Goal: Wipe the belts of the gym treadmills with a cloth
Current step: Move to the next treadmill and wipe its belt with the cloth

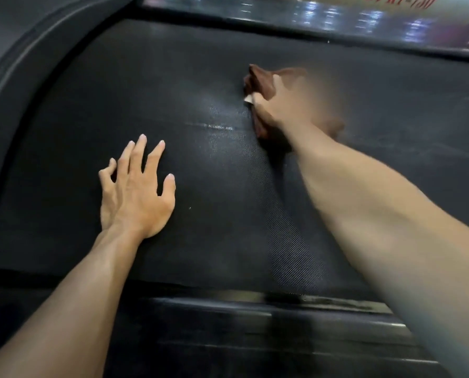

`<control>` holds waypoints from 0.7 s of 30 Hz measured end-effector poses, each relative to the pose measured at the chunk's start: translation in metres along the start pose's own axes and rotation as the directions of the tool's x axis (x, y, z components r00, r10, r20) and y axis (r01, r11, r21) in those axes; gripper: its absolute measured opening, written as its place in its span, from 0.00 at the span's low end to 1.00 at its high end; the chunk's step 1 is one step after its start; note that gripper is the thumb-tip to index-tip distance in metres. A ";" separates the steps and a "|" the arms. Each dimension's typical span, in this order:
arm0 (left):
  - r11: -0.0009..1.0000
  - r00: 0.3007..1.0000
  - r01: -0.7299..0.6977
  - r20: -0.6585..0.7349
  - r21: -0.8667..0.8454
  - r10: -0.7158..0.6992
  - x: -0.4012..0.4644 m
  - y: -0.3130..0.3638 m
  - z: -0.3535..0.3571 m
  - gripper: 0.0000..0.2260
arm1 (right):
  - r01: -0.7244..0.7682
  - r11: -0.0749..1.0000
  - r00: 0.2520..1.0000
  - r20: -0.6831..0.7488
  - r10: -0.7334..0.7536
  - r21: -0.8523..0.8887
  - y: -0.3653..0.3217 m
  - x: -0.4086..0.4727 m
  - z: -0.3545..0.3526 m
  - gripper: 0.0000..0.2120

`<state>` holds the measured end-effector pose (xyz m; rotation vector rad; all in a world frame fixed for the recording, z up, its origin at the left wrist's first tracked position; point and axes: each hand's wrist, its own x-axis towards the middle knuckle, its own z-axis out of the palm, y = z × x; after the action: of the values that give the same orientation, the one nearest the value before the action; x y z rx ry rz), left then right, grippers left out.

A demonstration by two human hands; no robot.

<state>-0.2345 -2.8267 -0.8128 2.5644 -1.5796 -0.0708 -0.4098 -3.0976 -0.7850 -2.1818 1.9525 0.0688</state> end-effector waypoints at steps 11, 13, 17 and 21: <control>1.000 1.000 0.006 0.018 0.021 -0.006 0.001 0.002 -0.002 0.29 | 0.207 0.976 0.973 -0.085 -0.213 -0.074 0.059 -0.105 0.029 0.41; 1.000 1.000 0.004 0.005 0.003 -0.004 0.000 0.002 -0.001 0.29 | -0.011 1.000 0.998 -0.069 0.011 -0.013 0.075 -0.085 0.017 0.41; 1.000 1.000 0.003 0.004 0.017 -0.003 0.001 0.001 0.000 0.29 | -0.148 0.989 0.989 -0.027 0.149 0.032 0.055 -0.014 0.000 0.41; 1.000 1.000 0.011 0.024 0.022 -0.012 0.002 0.001 -0.001 0.30 | 0.081 0.996 0.996 0.033 -0.079 -0.044 0.002 0.010 -0.001 0.41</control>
<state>-0.2349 -2.8290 -0.8118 2.5990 -1.5824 -0.0865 -0.4110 -3.1081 -0.7859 -2.2708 1.8627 0.1346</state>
